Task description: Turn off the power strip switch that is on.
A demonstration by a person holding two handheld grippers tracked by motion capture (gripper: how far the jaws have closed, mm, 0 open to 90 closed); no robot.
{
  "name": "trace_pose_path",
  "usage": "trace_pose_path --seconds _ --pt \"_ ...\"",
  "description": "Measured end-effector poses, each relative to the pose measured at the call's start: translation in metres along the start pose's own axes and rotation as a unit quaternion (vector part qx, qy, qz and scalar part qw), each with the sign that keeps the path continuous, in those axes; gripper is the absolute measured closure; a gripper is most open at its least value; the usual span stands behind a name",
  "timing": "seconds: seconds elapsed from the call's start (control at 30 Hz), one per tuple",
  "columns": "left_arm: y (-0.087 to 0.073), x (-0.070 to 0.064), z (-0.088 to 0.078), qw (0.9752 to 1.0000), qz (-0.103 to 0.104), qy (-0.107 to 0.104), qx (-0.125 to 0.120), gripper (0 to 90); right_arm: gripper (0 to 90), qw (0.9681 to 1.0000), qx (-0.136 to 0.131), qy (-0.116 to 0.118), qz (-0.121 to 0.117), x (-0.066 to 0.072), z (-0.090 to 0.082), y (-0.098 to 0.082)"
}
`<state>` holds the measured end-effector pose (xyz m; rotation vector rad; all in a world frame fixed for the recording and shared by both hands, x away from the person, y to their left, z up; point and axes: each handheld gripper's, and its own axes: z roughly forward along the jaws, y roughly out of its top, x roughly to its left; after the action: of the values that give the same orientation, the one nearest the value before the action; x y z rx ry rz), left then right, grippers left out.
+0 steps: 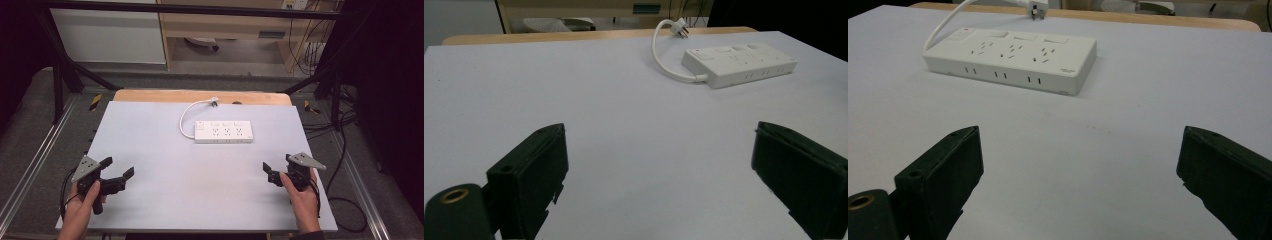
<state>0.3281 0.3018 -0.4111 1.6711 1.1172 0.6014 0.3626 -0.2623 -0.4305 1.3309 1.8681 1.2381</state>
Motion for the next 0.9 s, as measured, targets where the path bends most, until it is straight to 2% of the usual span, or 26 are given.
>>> trace_pose_path --seconds 0.3,0.47,0.5,0.63,0.7,0.73,0.87,0.9 --pt "0.000 -0.001 0.001 1.0000 0.002 -0.002 0.000 7.8 4.8 0.9996 -0.021 0.004 -0.016 0.005 -0.003 0.004" --pt "0.000 -0.001 0.001 1.0000 0.004 -0.001 0.001 7.7 4.1 0.9991 -0.026 0.004 -0.032 0.012 -0.006 0.010" --pt "0.000 -0.001 0.001 1.0000 0.004 -0.001 0.001 7.7 3.9 0.9987 -0.030 0.004 -0.041 0.017 -0.007 0.013" --pt "-0.001 -0.002 0.001 1.0000 0.007 0.001 0.004 7.6 3.6 0.9984 -0.033 0.006 -0.046 0.025 -0.009 0.022" --pt "-0.001 -0.001 0.001 1.0000 0.007 0.001 0.004 7.6 3.5 0.9983 -0.036 0.006 -0.045 0.026 -0.010 0.025" --pt "-0.001 -0.001 0.001 1.0000 0.007 0.001 0.005 7.6 3.5 0.9984 -0.042 0.008 -0.037 0.027 -0.011 0.029" --pt "-0.002 -0.001 0.003 0.9999 0.006 0.003 0.008 7.3 3.7 0.9987 -0.035 0.007 -0.035 0.027 -0.009 0.034" --pt "-0.002 -0.001 0.004 0.9999 0.007 0.002 0.010 7.3 3.6 0.9992 -0.026 0.010 -0.029 0.026 -0.006 0.039"
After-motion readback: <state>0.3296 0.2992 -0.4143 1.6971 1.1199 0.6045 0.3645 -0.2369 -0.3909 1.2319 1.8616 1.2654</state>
